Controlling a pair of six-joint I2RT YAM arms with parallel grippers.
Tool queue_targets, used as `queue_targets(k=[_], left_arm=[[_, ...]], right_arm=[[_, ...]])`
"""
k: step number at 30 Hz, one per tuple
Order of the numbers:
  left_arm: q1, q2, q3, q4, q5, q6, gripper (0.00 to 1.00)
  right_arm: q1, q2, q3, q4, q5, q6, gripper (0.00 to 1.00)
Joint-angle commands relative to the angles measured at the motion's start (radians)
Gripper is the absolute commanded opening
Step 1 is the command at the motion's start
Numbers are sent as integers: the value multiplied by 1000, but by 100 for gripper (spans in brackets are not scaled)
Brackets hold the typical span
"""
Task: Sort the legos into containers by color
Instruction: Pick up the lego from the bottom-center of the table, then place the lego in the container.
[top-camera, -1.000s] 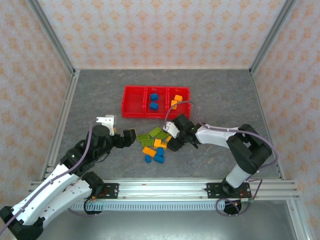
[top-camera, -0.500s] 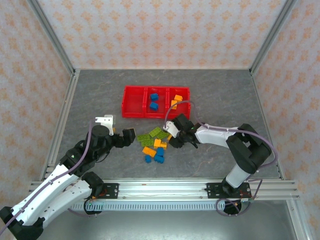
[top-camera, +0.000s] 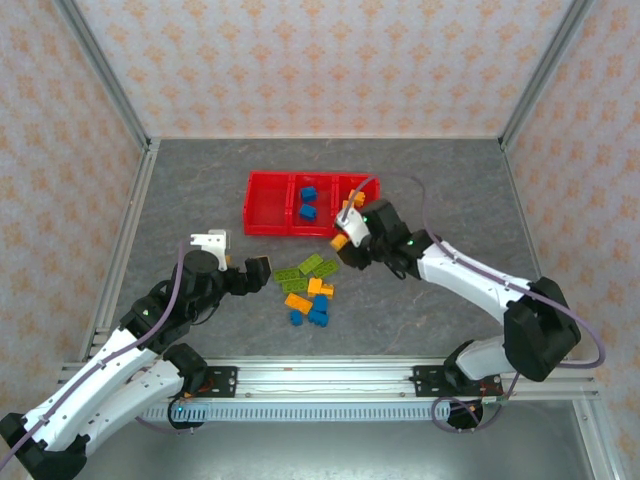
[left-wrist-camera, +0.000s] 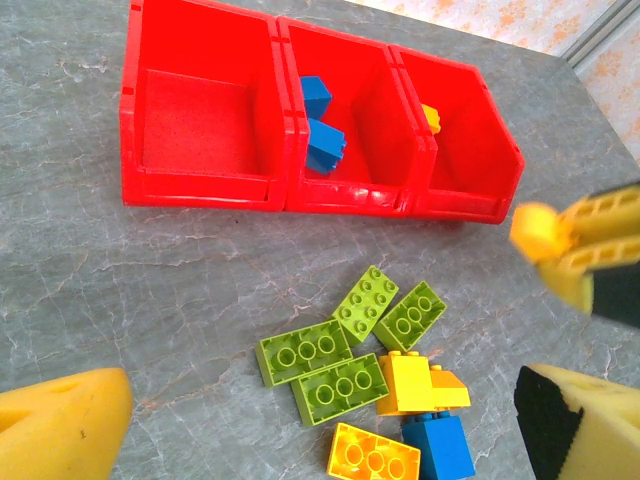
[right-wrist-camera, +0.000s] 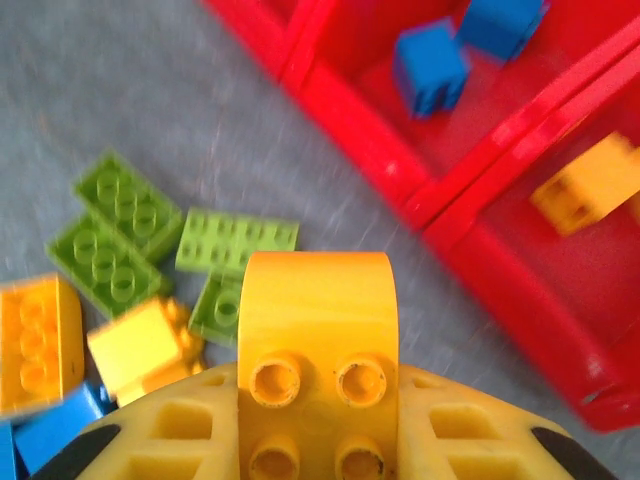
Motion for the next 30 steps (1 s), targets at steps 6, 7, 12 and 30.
queue_targets(k=[6,7,12,30], left_arm=[[-5,-28,-15,19,-30,1,99],[-5,-31,-15,21,-31,1,99],[-5,-40,-18,24,-31,3,99],[-6,-39,-26,40,5,17,99]], right_arm=[[-110,145,201,-43,22,135,23],[-124,164,214,-38,33,154,23],[-159,255,281,-51,110,228,23],[-161,468,397,-78,299,383,36]])
